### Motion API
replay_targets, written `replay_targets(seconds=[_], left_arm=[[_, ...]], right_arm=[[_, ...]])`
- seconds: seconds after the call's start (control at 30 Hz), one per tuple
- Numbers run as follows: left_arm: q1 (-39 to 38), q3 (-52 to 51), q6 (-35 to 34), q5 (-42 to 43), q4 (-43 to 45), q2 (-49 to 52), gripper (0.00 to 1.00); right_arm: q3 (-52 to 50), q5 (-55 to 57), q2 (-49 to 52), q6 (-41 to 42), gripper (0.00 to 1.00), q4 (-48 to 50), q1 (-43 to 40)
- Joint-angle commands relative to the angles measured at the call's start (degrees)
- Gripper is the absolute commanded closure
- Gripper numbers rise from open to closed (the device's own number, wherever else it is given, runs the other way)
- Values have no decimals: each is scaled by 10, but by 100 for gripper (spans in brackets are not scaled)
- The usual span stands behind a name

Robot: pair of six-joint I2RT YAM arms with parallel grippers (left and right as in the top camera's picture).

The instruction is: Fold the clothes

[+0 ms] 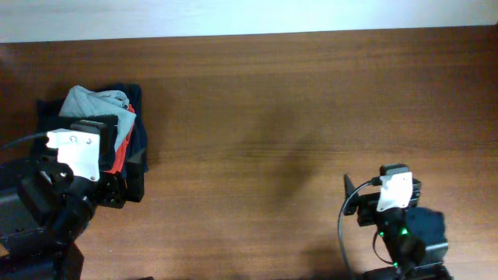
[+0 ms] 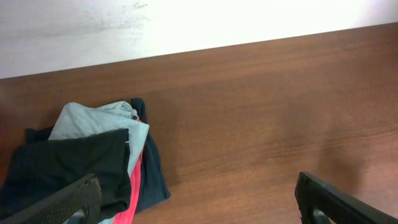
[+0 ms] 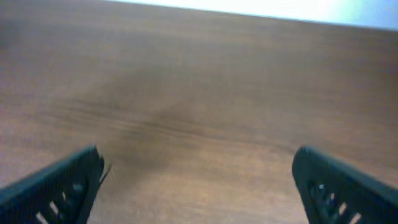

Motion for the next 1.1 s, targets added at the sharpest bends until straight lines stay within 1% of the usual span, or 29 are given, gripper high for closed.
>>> replay_targets(seconds=[0.0, 0.13, 0.37, 0.5, 0.57, 0.7, 1.07], left_arm=[[-2, 0, 7, 6, 1, 0, 1], [-2, 0, 7, 6, 1, 0, 1], [-2, 0, 7, 6, 1, 0, 1], [-2, 0, 7, 6, 1, 0, 1], [-2, 0, 7, 6, 1, 0, 1], [-2, 0, 7, 6, 1, 0, 1], [-2, 0, 7, 6, 1, 0, 1]], right_arm=[[-60, -32, -45, 7, 1, 47, -6], [-101, -32, -87, 11, 1, 63, -9], [-145, -32, -156, 11, 1, 64, -43], [-170, -32, -158, 11, 2, 80, -53], [-193, -32, -158, 11, 1, 105, -53], [-206, -37, -157, 11, 1, 154, -53], [-207, -36, -156, 11, 1, 158, -53]])
